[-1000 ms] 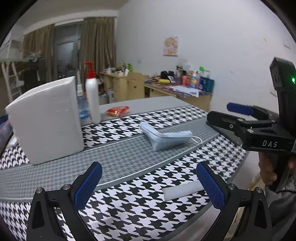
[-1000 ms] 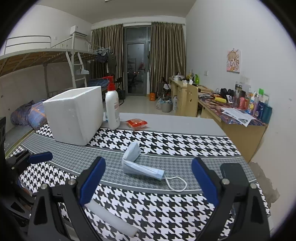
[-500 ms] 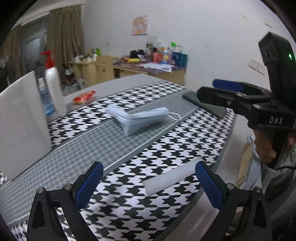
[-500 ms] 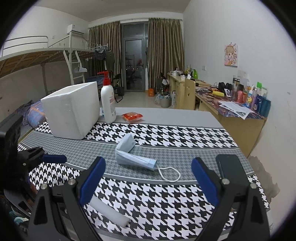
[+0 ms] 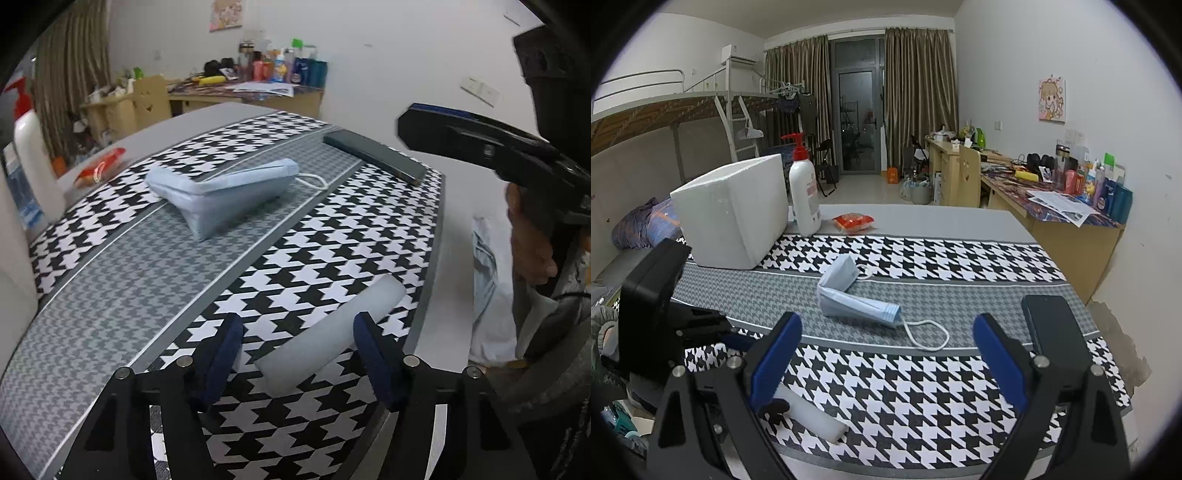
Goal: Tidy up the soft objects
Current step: 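Move the left gripper toward the white foam roller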
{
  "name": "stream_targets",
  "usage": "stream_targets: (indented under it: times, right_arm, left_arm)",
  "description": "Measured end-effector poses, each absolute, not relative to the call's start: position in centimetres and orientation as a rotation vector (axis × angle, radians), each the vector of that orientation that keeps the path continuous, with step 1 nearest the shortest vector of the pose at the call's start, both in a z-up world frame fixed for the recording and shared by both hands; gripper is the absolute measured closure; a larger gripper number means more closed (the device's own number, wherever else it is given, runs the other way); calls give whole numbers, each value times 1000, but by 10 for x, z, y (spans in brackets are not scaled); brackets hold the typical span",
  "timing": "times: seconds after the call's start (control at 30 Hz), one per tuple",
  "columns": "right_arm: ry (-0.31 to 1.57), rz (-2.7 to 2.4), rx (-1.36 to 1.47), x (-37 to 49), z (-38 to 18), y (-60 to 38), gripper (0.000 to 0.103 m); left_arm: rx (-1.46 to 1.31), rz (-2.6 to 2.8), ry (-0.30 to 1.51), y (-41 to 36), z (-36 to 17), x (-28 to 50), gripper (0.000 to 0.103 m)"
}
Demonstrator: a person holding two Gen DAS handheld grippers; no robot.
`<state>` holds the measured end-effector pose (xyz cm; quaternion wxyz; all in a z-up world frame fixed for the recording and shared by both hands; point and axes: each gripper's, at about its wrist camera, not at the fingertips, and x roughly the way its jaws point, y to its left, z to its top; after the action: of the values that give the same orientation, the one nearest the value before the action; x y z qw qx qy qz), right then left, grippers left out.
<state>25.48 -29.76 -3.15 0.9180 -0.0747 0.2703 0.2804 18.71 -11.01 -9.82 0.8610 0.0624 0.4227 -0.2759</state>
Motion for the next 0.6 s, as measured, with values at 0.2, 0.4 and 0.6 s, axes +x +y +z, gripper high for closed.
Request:
stream_targets:
  times: [0.2,0.4,0.6]
  right_arm:
    - [579,570,-156,261,-34,-297,7]
    - [590,578,-168,264,-36,-293,7]
    - [594,589,-179,265,-38,-288,7]
  left_arm:
    - [181,-633,889,-113,-100,184,49]
    - [277,-665,872,-117,-100,172,60]
    - [273,-650,863,-113,-98,175,67]
